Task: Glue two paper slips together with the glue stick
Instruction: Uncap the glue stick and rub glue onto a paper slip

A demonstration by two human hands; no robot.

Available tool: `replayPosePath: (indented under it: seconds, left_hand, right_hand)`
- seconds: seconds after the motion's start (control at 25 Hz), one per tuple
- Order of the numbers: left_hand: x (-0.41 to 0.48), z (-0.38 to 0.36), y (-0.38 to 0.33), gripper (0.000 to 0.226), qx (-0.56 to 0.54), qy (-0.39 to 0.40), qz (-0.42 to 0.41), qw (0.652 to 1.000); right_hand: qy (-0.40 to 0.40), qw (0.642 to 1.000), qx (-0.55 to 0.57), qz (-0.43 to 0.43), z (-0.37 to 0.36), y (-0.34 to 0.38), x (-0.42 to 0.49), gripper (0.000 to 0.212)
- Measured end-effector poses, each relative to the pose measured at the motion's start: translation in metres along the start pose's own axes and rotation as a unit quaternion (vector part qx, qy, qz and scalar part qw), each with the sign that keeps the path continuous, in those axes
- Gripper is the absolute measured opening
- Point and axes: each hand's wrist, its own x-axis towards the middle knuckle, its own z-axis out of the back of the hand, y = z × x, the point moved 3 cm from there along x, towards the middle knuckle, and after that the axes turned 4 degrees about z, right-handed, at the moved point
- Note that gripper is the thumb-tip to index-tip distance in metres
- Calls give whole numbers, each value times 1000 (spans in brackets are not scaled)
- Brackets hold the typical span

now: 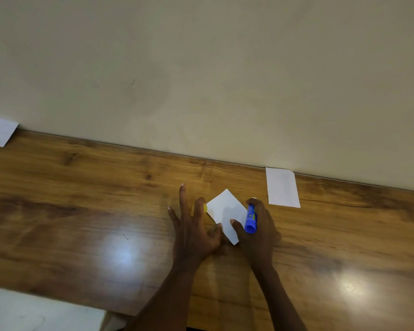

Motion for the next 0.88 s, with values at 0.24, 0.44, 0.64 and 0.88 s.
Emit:
replayPosePath:
  seconds: [0.24, 0.44, 0.64, 0.88]
  left_hand:
    - [0, 1, -1, 63, -4, 2, -4, 1000]
    - [-2, 6, -4, 55, -22, -8, -12, 1000]
    - [-2, 9, -6, 48, -33, -29, 0, 999]
    - [-1, 7, -6, 58, -21, -21, -5, 1000]
  right_hand:
    - [-164, 941, 264, -131, -6, 1, -30, 71]
    - [-194, 936, 267, -124, -6, 2, -26, 66]
    - [47, 987, 155, -4, 16, -3, 30, 55]
    - [104, 985, -97, 92, 12, 1, 40, 55]
